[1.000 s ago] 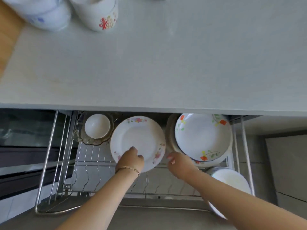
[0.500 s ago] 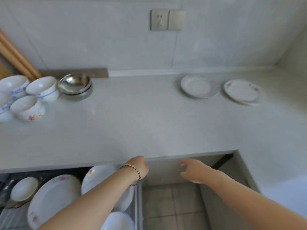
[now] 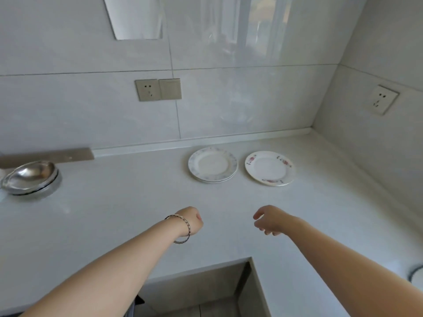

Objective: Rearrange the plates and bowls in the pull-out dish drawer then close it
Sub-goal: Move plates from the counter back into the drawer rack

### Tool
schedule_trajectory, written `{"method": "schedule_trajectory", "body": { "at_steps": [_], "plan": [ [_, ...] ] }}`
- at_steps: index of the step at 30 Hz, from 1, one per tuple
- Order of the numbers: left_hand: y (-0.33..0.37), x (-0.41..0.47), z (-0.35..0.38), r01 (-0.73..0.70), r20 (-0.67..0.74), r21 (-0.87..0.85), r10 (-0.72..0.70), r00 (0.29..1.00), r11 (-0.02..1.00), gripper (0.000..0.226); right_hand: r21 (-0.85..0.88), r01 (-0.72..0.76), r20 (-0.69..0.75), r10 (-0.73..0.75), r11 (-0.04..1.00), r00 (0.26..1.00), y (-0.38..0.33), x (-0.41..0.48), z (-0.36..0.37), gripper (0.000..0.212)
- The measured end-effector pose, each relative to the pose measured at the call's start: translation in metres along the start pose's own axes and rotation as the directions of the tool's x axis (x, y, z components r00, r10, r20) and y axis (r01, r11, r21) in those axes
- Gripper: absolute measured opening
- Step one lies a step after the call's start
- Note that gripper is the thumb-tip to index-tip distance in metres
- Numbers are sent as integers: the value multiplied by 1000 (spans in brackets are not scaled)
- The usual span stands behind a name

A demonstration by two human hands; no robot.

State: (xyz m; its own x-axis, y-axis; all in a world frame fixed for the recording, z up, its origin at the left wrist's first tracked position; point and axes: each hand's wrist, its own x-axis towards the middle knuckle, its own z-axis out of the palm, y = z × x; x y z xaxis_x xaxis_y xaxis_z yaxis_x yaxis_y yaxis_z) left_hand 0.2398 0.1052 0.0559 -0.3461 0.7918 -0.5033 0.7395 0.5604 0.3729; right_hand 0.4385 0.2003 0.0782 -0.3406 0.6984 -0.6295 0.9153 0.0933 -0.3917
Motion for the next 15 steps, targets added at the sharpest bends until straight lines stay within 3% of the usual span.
{"method": "schedule_trajectory", "body": {
  "at_steps": [6,10,15],
  "plan": [
    [28,92,-19,31,3,-23,-31,1000,999,24,107,-45,-21,48,993,999,12,83,-40,34],
    [23,179,-44,135,-51,-160,-145,988,978,41,225,-80,-60,96,971,994,1,164,-57,27],
    [12,279,-67,321,-55,-374,-366,929,870,60,319,-132,-44,154,938,987,-30,257,-63,54]
  ]
}}
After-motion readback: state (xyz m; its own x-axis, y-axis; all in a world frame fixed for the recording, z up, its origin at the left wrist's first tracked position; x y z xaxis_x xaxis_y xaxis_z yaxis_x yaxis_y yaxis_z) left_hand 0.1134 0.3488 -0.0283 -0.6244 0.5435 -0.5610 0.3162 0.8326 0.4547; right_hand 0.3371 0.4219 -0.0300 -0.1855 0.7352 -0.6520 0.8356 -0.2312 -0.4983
